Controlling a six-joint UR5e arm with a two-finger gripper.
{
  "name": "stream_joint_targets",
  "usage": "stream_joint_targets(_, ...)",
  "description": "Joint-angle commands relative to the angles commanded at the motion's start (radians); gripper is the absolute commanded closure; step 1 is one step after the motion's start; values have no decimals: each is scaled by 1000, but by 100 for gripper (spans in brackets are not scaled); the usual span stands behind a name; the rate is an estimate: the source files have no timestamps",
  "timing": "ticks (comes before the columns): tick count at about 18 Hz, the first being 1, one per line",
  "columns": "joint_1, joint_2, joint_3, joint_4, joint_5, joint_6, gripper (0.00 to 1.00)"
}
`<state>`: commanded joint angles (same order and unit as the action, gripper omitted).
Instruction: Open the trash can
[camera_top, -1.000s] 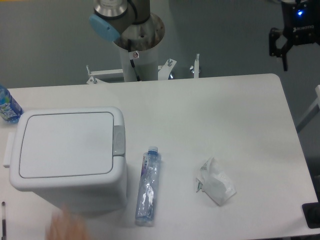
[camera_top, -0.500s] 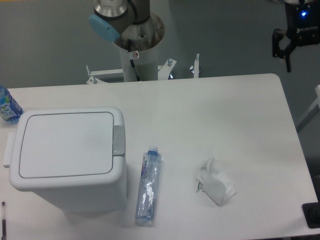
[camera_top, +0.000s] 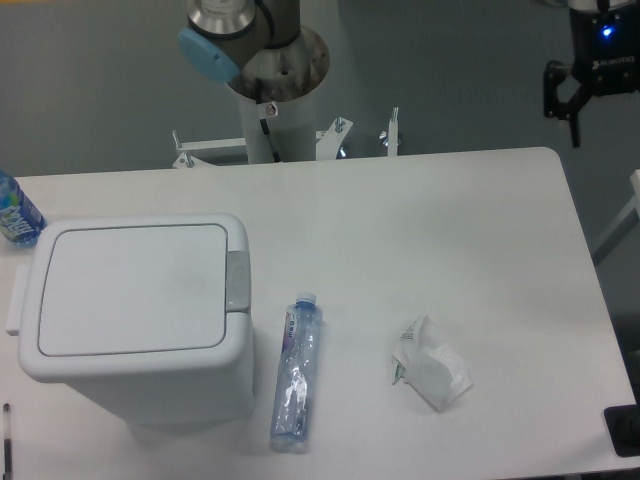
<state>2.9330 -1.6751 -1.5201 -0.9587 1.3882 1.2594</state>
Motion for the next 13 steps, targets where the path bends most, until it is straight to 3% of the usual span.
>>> stream_joint_targets(13,-14,5,-40,8,3,-6,0)
